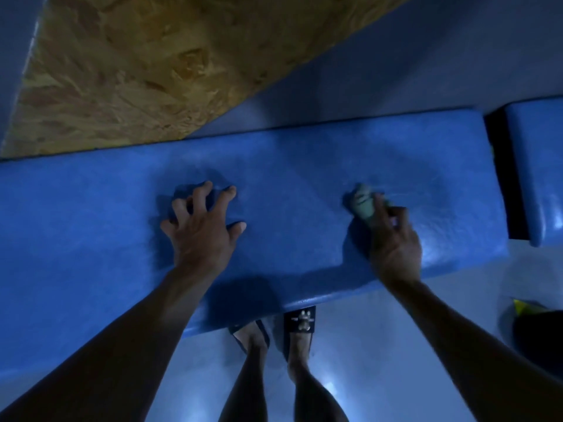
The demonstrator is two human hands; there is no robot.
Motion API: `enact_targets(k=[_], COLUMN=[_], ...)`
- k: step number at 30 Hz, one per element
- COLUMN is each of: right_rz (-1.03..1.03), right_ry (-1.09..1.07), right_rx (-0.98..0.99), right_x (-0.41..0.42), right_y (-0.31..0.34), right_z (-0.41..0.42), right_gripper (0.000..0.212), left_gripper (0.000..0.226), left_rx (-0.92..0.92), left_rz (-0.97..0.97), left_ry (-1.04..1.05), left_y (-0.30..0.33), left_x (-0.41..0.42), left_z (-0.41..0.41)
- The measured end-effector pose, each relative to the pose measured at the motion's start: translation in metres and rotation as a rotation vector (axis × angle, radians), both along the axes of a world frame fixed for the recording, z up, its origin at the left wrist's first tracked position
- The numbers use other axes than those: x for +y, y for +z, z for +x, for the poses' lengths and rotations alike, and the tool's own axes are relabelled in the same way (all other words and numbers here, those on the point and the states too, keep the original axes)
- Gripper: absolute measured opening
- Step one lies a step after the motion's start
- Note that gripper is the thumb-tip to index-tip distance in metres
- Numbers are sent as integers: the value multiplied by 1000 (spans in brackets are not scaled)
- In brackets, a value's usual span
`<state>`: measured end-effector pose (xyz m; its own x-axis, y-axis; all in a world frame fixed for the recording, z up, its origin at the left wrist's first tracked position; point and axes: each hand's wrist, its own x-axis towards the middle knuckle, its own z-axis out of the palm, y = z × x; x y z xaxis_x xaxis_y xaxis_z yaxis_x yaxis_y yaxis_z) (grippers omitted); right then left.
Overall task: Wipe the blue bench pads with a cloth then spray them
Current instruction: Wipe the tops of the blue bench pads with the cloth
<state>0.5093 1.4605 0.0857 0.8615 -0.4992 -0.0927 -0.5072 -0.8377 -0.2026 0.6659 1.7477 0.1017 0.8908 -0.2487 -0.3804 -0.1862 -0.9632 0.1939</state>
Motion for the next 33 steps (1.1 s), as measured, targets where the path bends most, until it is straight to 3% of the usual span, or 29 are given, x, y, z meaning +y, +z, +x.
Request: enact_targets(k=[2,4,6,9,12,14,19,23,26,29,33], right_rz=[2,45,89,154,161,96,17,23,124,215,123], right_ry=[-310,-415,-256,152,530,566,-45,-353,-153,218,585], right_rx=[-13,-94,-131,-118,-109,-92,9,-39,-113,-45,-47], right_x=[4,46,107,170,138,82,-46,-1,95,151,73], right_y=[-1,-7,-13,-9,-4,-10,0,-9,-13,1,0], right_z=[3,11,12,-3,-16,-32,-68,-60,-56,-62,-79], right_gripper=[65,66,66,64,65,64,69,78,74,64,64], left_gripper=[59,59,59,59,59,59,59,58,58,59,60], left_rx=[5,9,4,-15,7,-12,-36,-37,-19,-3,-62], left_rz=[-2,8,19,36,37,23,33,23,19,-23,-104], left_ry=[12,18,18,9,8,8,40,53,62,54,-3], left_y=[-1,-3,-4,-4,-4,-3,-2,-1,1,3,7], left_x=[-2,-3,-4,-4,-3,-4,-9,-13,-15,-14,-5], left_z=[-1,-2,-2,-3,-4,-6,-12,-17,-19,-24,-42])
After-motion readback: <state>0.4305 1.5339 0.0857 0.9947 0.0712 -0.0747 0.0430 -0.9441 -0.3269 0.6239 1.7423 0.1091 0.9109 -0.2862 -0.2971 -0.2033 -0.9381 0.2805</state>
